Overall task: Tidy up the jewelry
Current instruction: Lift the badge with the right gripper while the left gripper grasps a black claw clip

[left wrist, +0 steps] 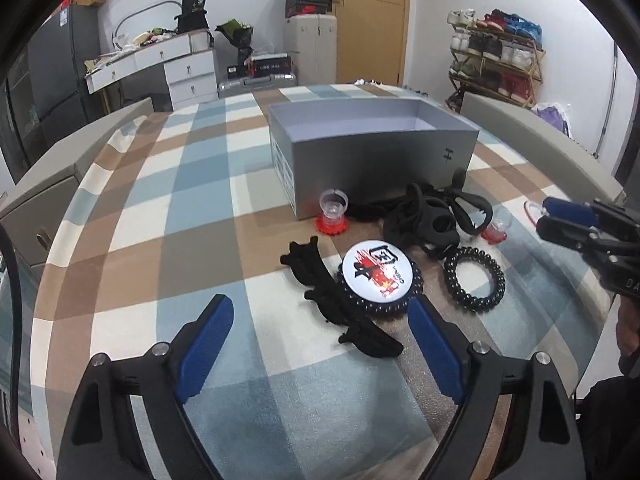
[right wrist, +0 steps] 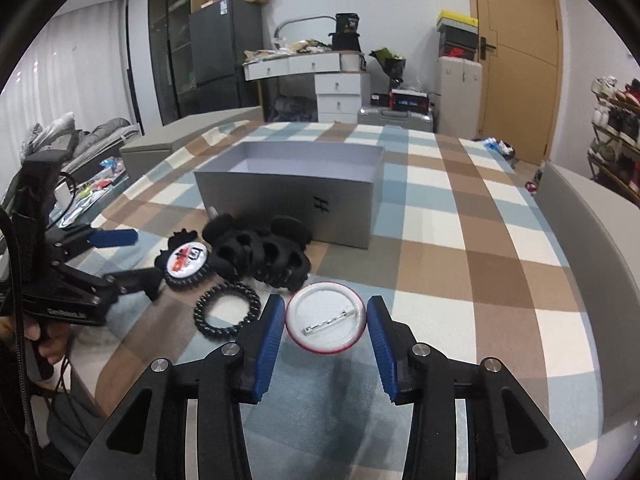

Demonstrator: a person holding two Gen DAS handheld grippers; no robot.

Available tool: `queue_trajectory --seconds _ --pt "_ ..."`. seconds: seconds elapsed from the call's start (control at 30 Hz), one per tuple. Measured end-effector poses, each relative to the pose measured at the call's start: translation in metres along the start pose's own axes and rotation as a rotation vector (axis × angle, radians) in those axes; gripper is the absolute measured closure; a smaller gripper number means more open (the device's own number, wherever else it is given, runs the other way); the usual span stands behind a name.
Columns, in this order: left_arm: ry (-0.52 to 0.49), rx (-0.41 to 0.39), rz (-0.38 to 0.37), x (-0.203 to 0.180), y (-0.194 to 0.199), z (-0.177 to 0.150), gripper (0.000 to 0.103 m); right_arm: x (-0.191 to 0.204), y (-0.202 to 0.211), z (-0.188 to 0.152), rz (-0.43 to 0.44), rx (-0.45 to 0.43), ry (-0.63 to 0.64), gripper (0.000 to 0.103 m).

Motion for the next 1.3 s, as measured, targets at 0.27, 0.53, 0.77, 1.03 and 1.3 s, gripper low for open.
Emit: queue_trajectory --seconds 0.27,0.53,0.77,1.03,1.3 --pt "0.029 0.014 0.093 0.023 0.006 -0.008 0.018 -0.003 0.0 0.0 0.001 -0.005 -0.018 0.062" --pt "0.013 0.013 0.1 0.021 -0.001 -0.006 0.044 -0.001 0.001 -0.001 0.01 -0.007 -0.021 0.062" --pt "0.002 0.0 0.057 0.019 0.001 -0.005 0.089 0.001 0.001 -0.001 0.02 -0.008 -0.022 0.062" --pt "0.005 -0.083 0.06 0.017 0.016 0.004 0.089 -0.002 -0.001 -0.001 0.006 -0.023 -0.028 0.062" --pt "0.028 -0.204 0.043 0.009 0.032 0.025 0.089 -0.009 0.007 0.021 0.023 -0.114 -0.096 0.062"
Point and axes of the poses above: each gripper's, at about its wrist camera, not at the fingertips, and y roughly against the way its jaws point, x to its left, z to its top, the point moved 4 cm from there along -y, roughly the way its jaws point, and after that the axes turned 8 degrees about -x, right-handed, at the moved point
